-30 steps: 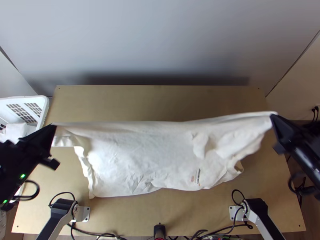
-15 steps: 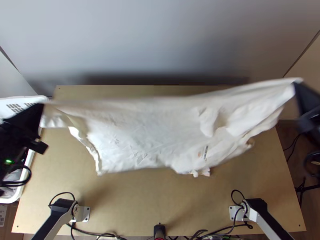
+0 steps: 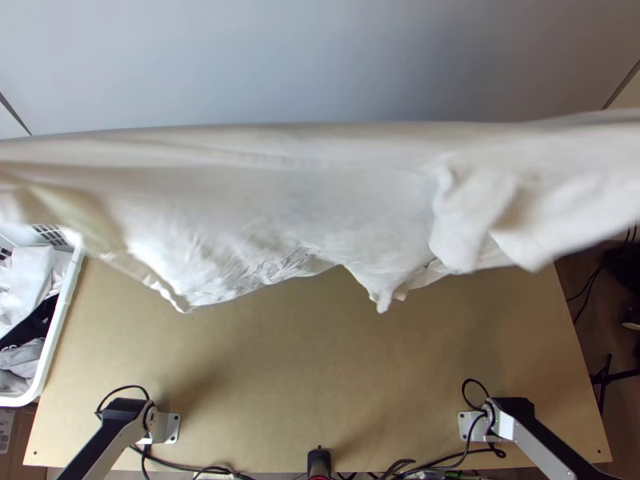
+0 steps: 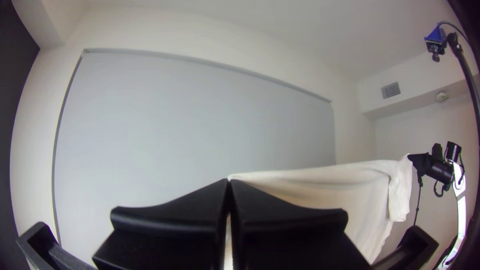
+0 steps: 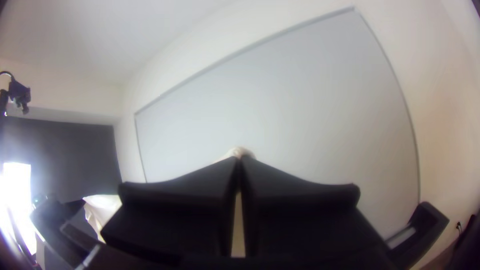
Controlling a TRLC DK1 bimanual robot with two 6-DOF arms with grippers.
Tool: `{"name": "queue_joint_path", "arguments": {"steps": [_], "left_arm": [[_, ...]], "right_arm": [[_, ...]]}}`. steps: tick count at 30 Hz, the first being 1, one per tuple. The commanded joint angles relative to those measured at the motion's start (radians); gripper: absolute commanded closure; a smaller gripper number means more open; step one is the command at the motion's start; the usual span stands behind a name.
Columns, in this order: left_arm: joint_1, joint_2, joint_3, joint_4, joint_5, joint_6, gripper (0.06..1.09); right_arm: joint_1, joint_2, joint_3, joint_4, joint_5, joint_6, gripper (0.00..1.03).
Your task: Fold the t-shirt
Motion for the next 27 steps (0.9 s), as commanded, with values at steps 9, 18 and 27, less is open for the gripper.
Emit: {"name": "queue_joint_path", "arguments": {"steps": [9,18,27], "left_arm": [[0.025,-0.098,0.102,-0.093,-0.001,-0.043,1.05],[0.02,-0.189,-0.42,-0.063,0.0,-0.057,1.05],[-0.008,-0.178,-1.19,0.372,-0.044,-0.008,1.05]], "right_arm": [[-0.072,-0.12,0.065,-0.059,-0.018,-0.006,1.0],[-0.035,-0.229,-0.475,0.02,-0.027,-0.028,1.0],[-0.049,-0.304,-1.26,0.445,-0.015,-0.055,1.0]]}}
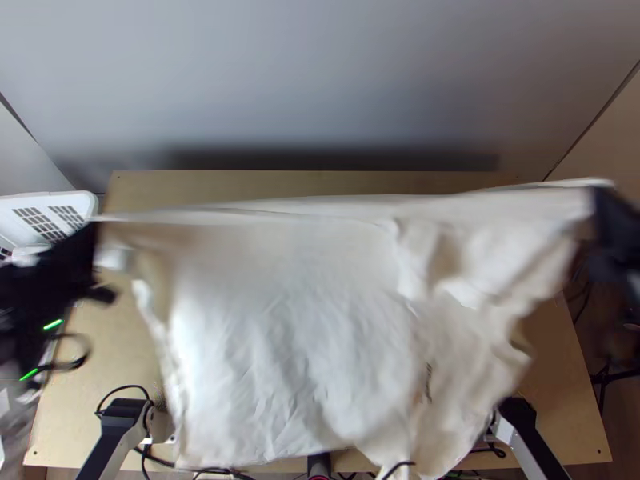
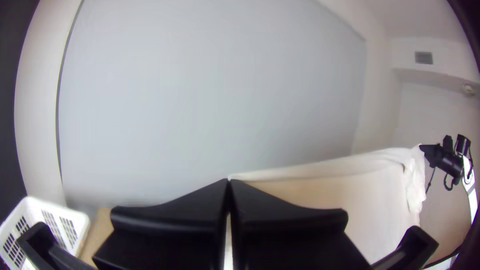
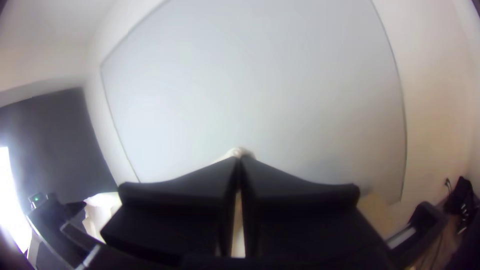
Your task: Fold the t-shirt
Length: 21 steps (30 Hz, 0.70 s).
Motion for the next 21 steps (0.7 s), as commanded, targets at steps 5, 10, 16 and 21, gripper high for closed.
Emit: {"name": "queue_joint_path", "arguments": {"steps": [5,10,16,21], "left_arm": [[-0.068,0.212,-0.466,0.399,-0.087,0.031,1.05],[-0.077,0.375,-0.409,0.467,-0.102,0.031,1.05],[-0.094,0.59,-0.334,0.527,-0.102,0.031,1.05],[-0.1,0.76,-0.245,0.57,-0.102,0.031,1.05]], "right_arm": [[-0.001,0.064,-0.494,0.339,0.024,-0.005,1.0],[-0.001,0.165,-0.489,0.419,0.037,-0.004,1.0],[0.009,0.341,-0.449,0.453,0.062,-0.005,1.0],[0.027,0.473,-0.406,0.457,0.076,-0.012,1.0]]}}
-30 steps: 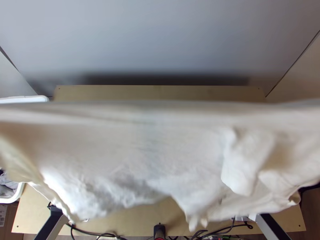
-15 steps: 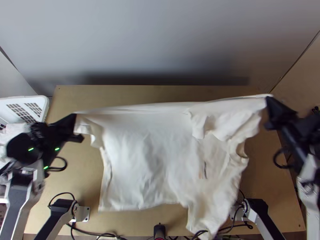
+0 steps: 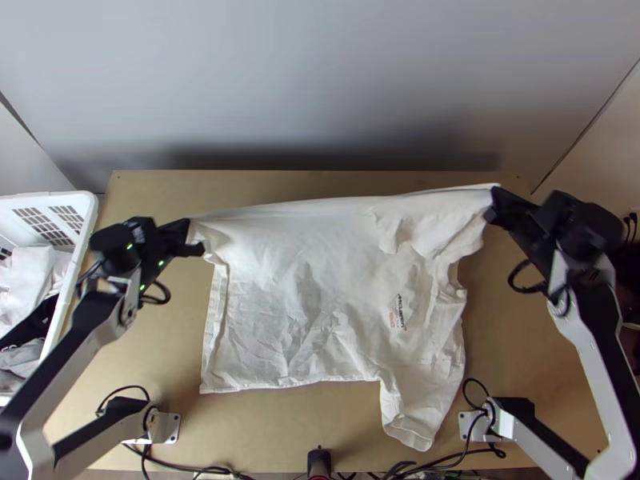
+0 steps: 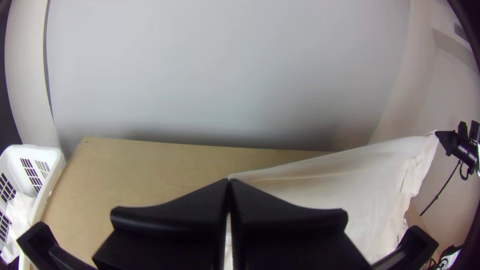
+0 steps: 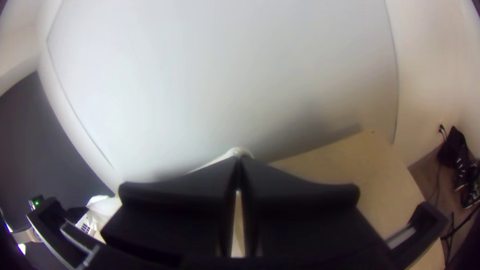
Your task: Fold the t-shirt
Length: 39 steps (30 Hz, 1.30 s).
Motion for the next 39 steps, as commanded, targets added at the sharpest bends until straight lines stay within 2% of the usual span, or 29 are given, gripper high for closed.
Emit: {"name": "queue_joint_path", "arguments": {"steps": [1,15,21,29,39], "left_arm": [[-0.013,0.25,0.107,0.068,0.001,0.002,1.05],[-0.019,0.669,0.423,0.111,0.003,0.047,1.05],[-0.018,0.758,0.531,0.102,0.003,0.061,1.05],[-0.011,0.845,0.647,0.041,0.026,0.144,1.05],[0.001,0.948,0.76,-0.018,0.047,0.193,1.05]], "right_arm": [[0.019,0.179,0.039,0.044,0.014,-0.004,1.0],[0.042,0.53,0.224,0.097,0.019,-0.039,1.0],[0.038,0.67,0.283,0.133,0.017,-0.059,1.0],[0.022,0.813,0.359,0.134,0.019,-0.073,1.0],[0.022,0.915,0.418,0.134,0.02,-0.081,1.0]]}}
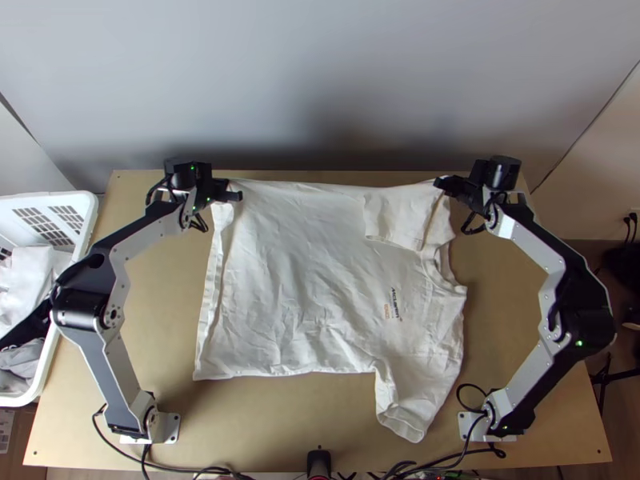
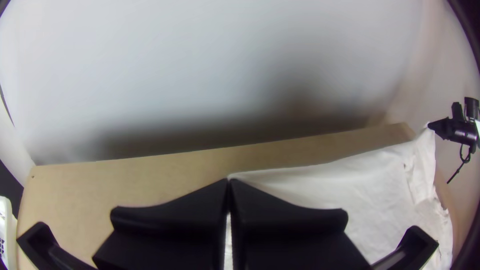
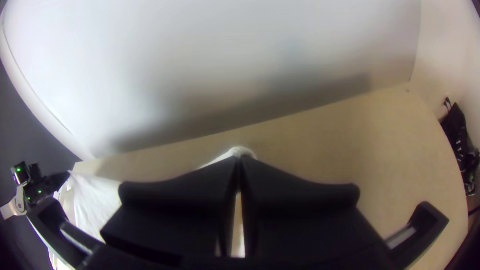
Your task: Fold the t-shirt
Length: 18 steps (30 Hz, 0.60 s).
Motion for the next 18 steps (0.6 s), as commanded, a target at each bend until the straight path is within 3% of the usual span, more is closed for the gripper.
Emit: {"name": "queue_joint_path", "arguments": {"steps": [1,18], "left_arm": [[0.008,0.079,0.082,-0.029,0.01,0.034,1.05],[0.041,0.11,0.122,-0.075,0.013,0.039,1.05]], "right_arm": [[-0.002,0.079,0.05,0.0,0.002,-0.007,1.0],[-0.023,0.08,0.059,-0.003,0.012,-0.026,1.0]]}}
